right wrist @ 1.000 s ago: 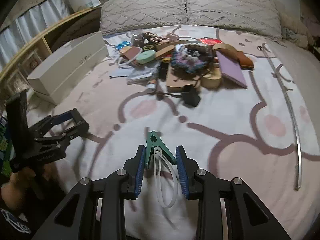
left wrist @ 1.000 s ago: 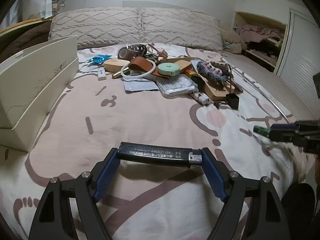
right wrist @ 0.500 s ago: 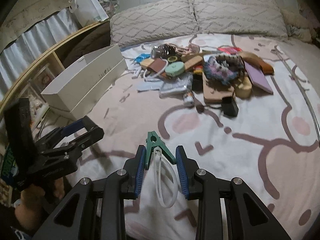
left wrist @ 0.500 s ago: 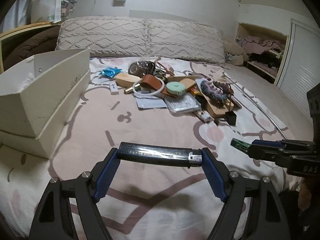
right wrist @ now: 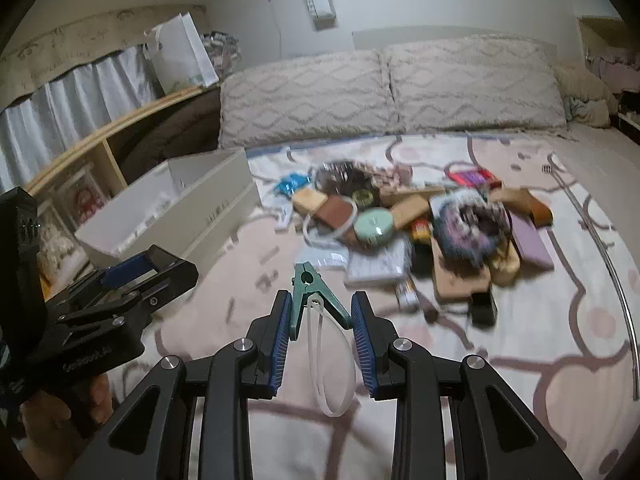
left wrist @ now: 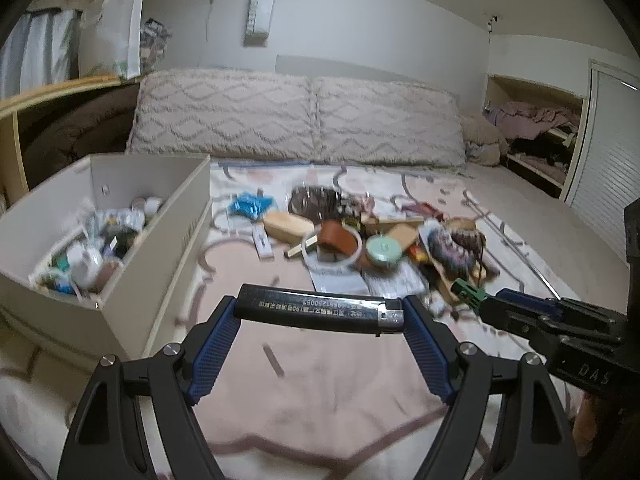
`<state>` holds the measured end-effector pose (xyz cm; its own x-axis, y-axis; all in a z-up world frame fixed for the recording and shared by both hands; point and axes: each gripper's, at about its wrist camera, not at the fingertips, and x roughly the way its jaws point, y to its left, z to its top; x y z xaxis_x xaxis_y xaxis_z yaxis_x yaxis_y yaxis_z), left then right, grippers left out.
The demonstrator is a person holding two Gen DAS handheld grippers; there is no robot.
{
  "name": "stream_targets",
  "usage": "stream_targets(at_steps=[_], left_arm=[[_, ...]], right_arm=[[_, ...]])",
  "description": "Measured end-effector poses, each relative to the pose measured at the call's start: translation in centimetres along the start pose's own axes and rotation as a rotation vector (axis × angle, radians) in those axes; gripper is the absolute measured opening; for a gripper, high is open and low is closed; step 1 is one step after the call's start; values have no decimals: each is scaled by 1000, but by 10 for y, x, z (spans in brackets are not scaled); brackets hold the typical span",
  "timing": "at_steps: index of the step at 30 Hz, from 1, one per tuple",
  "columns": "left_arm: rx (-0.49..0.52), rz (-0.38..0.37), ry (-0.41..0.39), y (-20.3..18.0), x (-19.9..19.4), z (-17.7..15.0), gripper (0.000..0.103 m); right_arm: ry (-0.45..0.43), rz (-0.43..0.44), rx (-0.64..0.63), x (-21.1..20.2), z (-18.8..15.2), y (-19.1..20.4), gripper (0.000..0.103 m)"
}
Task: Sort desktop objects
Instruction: 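Carry the lighter in the left tool while the right tool carries the clothespin to the box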
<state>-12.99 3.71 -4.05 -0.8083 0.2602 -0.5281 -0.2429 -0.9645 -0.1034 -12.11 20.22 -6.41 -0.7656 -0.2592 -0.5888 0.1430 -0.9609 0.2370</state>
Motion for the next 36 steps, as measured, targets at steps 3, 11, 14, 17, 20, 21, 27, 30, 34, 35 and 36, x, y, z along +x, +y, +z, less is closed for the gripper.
stream_targets(at_steps=[3,11,14,17,20,21,27,30,34,35,36], left_arm=[[-3,-1,-25,4,-2,16,81],[11,16,-96,11,-8,48,81],[3,19,-117,16,-5,61,81],[1,27,-136,20,-3,75,81],[-6,30,-149,24,-1,89,81],[-9,29,-155,25,-1,93,81],[-13,46,-195,37,-1,119,81],[-18,64,-205,46,1,130,81],[-31,119,-198,70,9,142,81],[-38,132,-194,78,11,143,81],[-47,144,-191,86,13,144,81]], right_arm=[[-40,-19,-15,0,16,9,31],[-110,-37,-28,-2,45,26,31],[-120,-36,-30,-3,56,29,31],[-137,-52,-36,-3,67,32,31],[-156,-46,-33,-3,78,32,31],[-161,-43,-35,-2,83,33,31],[-177,-42,-54,7,112,39,31],[-184,-35,-57,11,124,43,31],[-184,7,-54,22,139,49,31],[-179,10,-55,26,142,52,31],[-174,15,-55,31,146,55,31]])
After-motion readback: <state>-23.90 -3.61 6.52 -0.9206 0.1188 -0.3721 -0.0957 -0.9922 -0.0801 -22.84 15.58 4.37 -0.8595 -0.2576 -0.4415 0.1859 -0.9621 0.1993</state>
